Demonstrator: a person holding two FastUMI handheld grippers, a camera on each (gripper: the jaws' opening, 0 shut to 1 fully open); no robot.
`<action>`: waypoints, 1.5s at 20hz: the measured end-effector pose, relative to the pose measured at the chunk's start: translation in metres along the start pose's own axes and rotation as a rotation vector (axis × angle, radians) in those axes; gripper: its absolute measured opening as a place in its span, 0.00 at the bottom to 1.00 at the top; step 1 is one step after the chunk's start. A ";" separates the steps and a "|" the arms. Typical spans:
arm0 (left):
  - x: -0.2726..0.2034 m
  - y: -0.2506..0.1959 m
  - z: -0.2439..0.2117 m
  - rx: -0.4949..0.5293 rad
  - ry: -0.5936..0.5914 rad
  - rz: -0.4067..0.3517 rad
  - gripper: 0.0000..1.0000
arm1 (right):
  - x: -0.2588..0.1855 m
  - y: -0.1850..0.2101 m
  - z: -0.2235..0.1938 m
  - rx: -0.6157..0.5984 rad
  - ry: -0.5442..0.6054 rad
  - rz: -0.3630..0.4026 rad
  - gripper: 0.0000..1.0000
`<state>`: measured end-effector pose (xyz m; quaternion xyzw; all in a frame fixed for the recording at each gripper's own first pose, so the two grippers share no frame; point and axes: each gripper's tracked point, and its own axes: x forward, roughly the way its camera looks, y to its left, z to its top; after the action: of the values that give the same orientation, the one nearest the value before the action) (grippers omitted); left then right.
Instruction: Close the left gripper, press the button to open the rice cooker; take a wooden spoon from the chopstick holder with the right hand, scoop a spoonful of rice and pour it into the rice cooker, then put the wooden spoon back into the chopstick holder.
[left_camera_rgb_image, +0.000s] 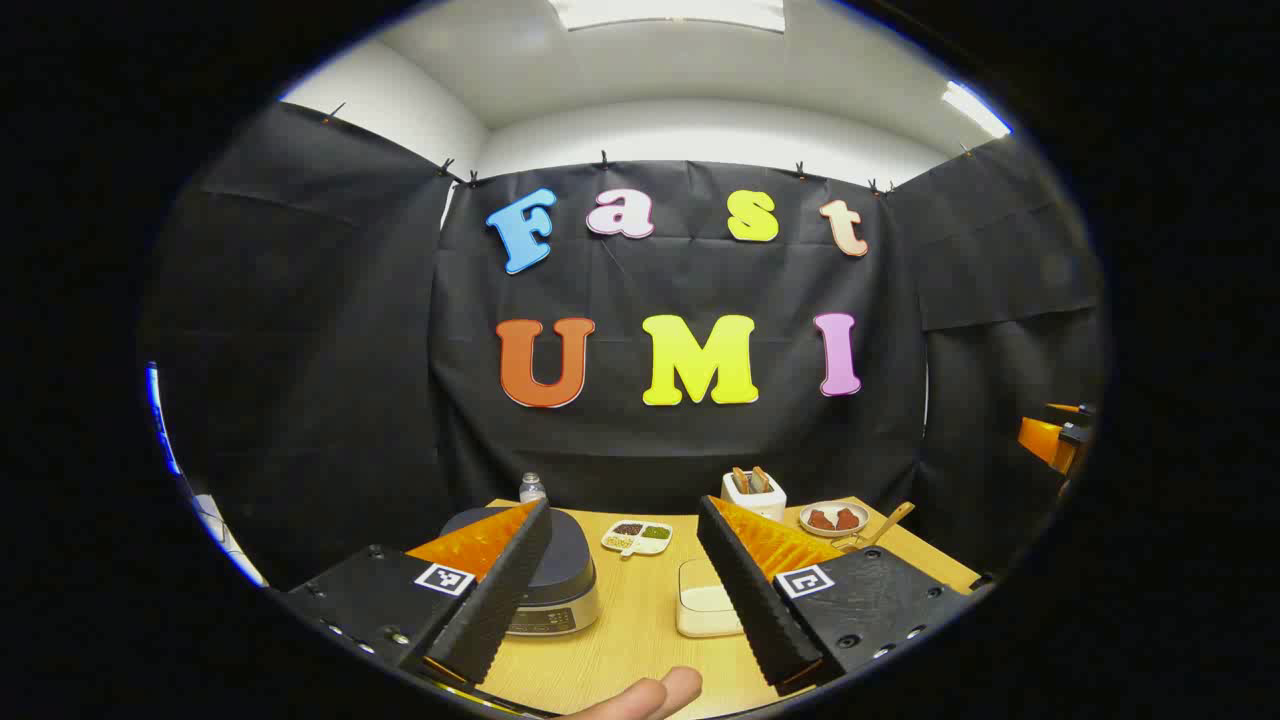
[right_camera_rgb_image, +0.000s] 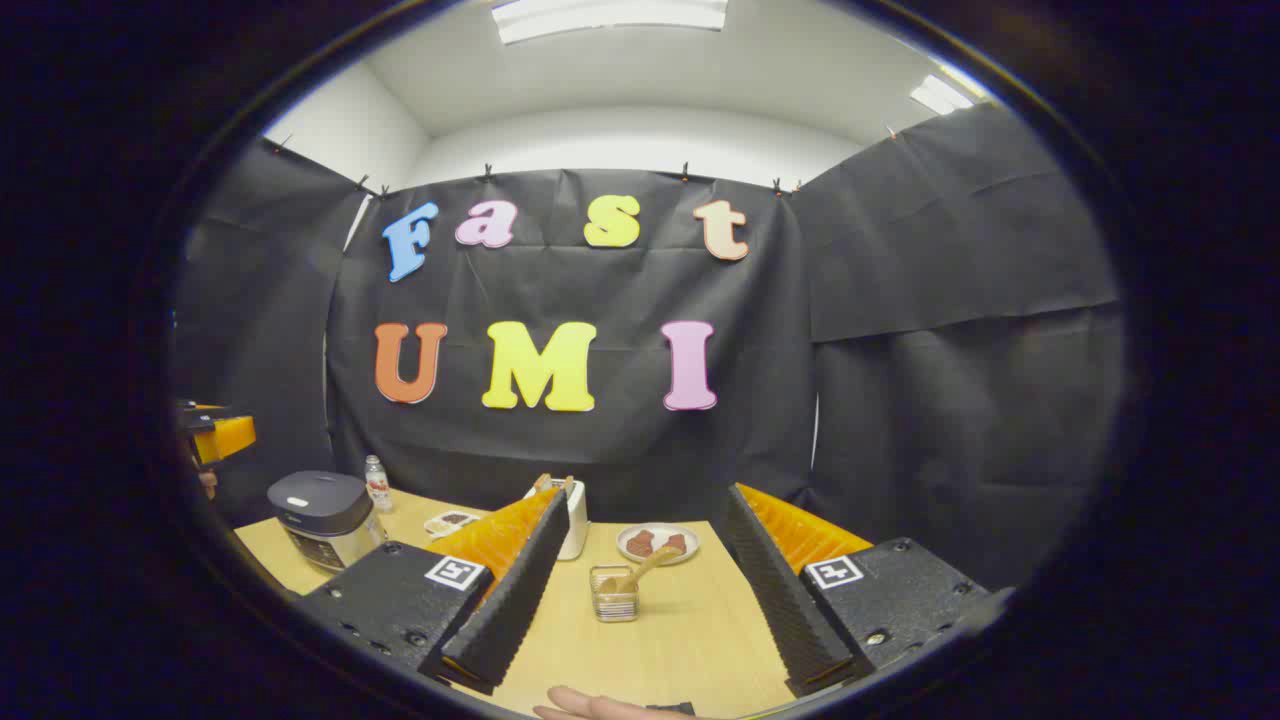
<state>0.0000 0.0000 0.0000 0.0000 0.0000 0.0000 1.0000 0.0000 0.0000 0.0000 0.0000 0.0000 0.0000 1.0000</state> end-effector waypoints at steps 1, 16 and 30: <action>-0.001 -0.001 -0.001 -0.003 0.001 -0.003 0.94 | -0.001 0.002 0.002 -0.001 0.000 0.005 1.00; -0.013 -0.007 -0.003 -0.004 -0.009 -0.041 0.94 | -0.016 0.009 0.006 -0.002 -0.009 0.007 1.00; 0.000 0.015 -0.019 0.004 0.000 0.014 0.94 | -0.021 0.003 -0.001 -0.007 -0.001 0.021 0.99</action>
<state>-0.0001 0.0154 -0.0186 0.0022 0.0000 0.0069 1.0000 -0.0209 0.0034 -0.0009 -0.0035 -0.0003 0.0107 0.9999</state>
